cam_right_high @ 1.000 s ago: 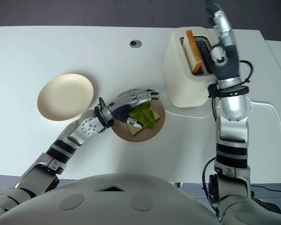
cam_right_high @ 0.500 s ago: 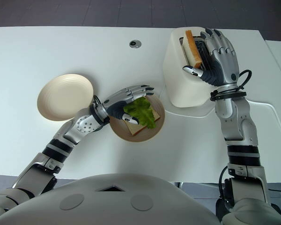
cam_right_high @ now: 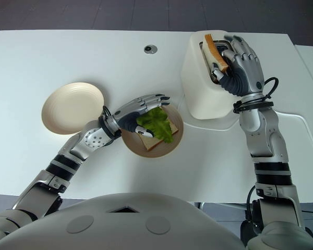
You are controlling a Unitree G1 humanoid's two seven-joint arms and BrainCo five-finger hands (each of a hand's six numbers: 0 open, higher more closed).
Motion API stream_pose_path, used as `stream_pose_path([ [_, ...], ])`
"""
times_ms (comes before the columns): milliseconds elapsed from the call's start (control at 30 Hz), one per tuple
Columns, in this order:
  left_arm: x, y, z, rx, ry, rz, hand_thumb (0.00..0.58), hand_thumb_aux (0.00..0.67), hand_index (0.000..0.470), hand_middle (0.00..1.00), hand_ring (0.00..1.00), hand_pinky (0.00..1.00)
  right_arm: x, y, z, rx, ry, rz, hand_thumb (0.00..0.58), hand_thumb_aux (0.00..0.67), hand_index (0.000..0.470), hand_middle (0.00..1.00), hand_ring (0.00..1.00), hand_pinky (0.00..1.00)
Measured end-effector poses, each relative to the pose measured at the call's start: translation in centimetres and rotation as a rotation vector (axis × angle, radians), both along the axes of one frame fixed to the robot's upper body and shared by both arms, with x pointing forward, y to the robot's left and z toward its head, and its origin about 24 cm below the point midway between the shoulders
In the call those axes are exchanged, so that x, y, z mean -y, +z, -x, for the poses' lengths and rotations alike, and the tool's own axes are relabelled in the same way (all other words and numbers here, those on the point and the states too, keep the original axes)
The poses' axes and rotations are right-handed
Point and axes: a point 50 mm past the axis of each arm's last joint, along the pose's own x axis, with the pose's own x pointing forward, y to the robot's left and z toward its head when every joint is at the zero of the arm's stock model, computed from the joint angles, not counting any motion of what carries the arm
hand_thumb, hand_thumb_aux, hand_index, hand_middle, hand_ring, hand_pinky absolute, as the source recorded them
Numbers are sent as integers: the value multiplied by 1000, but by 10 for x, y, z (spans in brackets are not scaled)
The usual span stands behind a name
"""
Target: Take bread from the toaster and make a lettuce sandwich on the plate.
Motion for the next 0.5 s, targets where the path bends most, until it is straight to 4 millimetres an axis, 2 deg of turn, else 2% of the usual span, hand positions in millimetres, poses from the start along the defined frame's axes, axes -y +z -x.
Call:
stream_pose_path([
  [67, 0, 0, 0, 1, 1, 2, 0, 0, 0, 0, 0, 0, 1, 2, 0, 3, 3, -31, 580, 670, 470, 651, 651, 651],
  [100, 0, 0, 0, 1, 2, 3, 0, 0, 0, 0, 0, 0, 1, 2, 1, 8, 3, -40, 580, 670, 470, 941, 941, 941],
  [133, 0, 0, 0, 0, 3, 4, 0, 0, 0, 0, 0, 0, 1, 4, 1, 17, 6, -60, 580, 670, 470, 1000, 1000, 1000],
  [233, -4, 1, -1, 9, 29, 19, 0, 0, 0, 0, 0, 0, 0, 11, 3, 67, 8, -159, 580, 670, 470, 1000, 1000, 1000],
  [367, -10, 6, -5, 13, 70, 59, 0, 0, 0, 0, 0, 0, -2, 38, 0, 205, 53, -324, 580, 670, 470, 1000, 1000, 1000],
  [500, -21, 19, -13, 40, 152, 176, 0, 0, 0, 0, 0, 0, 1, 52, 5, 285, 114, -498, 580, 670, 470, 1000, 1000, 1000],
])
